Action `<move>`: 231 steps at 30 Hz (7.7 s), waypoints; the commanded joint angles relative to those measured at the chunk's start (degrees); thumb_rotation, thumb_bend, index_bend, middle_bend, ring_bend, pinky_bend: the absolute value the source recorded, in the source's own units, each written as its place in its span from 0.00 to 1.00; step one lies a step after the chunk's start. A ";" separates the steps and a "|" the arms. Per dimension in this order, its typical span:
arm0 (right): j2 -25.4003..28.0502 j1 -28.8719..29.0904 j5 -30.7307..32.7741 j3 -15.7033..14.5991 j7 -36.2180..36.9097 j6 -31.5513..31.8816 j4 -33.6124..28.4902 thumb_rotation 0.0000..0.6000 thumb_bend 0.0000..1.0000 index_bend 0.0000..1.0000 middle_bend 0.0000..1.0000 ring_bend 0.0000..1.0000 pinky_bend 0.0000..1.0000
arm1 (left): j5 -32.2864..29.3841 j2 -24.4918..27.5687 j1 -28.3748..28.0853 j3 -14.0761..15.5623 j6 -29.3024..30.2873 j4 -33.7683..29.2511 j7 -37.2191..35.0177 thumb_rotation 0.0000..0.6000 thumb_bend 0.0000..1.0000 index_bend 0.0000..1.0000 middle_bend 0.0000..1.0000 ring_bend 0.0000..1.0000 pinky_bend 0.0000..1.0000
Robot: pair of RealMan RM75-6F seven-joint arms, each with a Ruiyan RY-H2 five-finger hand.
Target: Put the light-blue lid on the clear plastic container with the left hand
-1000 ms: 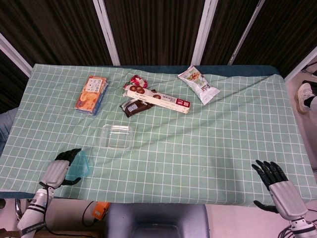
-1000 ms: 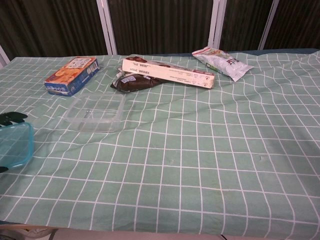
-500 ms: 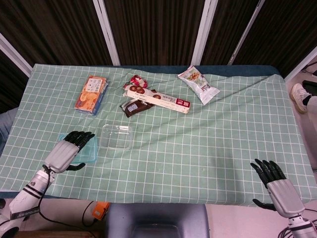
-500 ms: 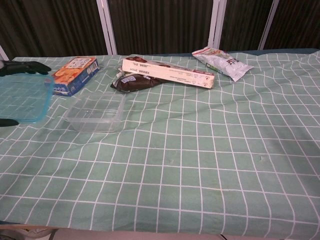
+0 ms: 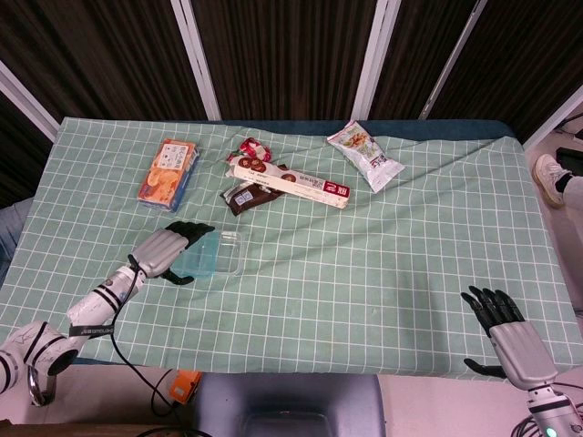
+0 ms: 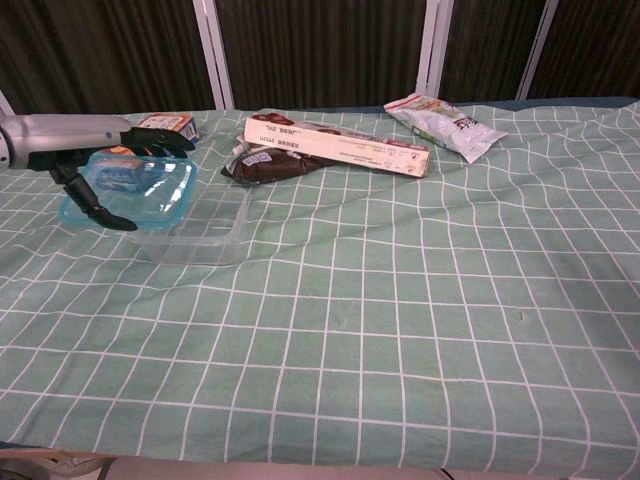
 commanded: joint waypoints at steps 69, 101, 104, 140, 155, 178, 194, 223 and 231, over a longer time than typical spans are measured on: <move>1.27 0.37 -1.30 -0.79 3.21 0.93 0.21 1.00 0.18 0.01 0.16 0.00 0.00 | -18.30 -9.11 -9.30 -0.82 -9.86 4.21 11.98 1.00 0.35 0.00 0.47 0.44 0.43; 1.36 0.39 -1.42 -0.86 3.28 0.93 0.19 1.00 0.18 0.01 0.15 0.00 0.00 | -26.16 -8.29 -10.26 0.50 -13.74 4.88 15.18 1.00 0.28 0.00 0.11 0.02 0.07; 1.35 0.40 -1.43 -0.87 3.24 0.91 0.19 1.00 0.18 0.01 0.15 0.00 0.00 | -28.28 -7.89 -10.73 1.14 -14.16 4.51 16.65 1.00 0.26 0.00 0.01 0.00 0.04; 1.69 0.32 -1.86 -0.96 4.40 1.46 0.41 1.00 0.18 0.01 0.17 0.00 0.00 | -38.72 -7.83 -11.85 2.52 -3.71 -0.74 26.78 1.00 0.19 0.00 0.00 0.00 0.00; 1.45 0.40 -1.94 -0.95 3.98 1.31 0.49 1.00 0.18 0.01 0.18 0.00 0.00 | -32.61 -3.55 -7.69 3.75 5.33 -9.54 31.08 1.00 0.21 0.00 0.01 0.00 0.00; 1.23 0.22 -3.15 -1.50 3.24 1.73 0.42 1.00 0.18 0.01 0.18 0.00 0.00 | -31.60 -6.33 -1.97 5.27 8.03 -5.55 35.77 1.00 0.38 0.00 0.08 0.00 0.00; 1.28 0.21 -3.02 -1.46 3.33 1.76 0.35 1.00 0.18 0.01 0.18 0.00 0.00 | -33.29 -6.93 -2.25 4.25 5.02 -4.80 37.17 1.00 0.45 0.00 0.15 0.00 0.00; 1.23 0.22 -3.01 -1.45 3.32 1.79 0.37 1.00 0.18 0.01 0.18 0.00 0.00 | -37.23 -6.42 -3.37 4.64 4.22 -6.19 40.64 1.00 0.52 0.00 0.23 0.00 0.00; 1.22 0.26 -3.04 -1.51 3.15 1.64 0.33 1.00 0.18 0.01 0.18 0.00 0.00 | -27.82 -4.10 -0.88 2.73 9.53 -9.50 34.64 1.00 0.56 0.00 0.18 0.00 0.00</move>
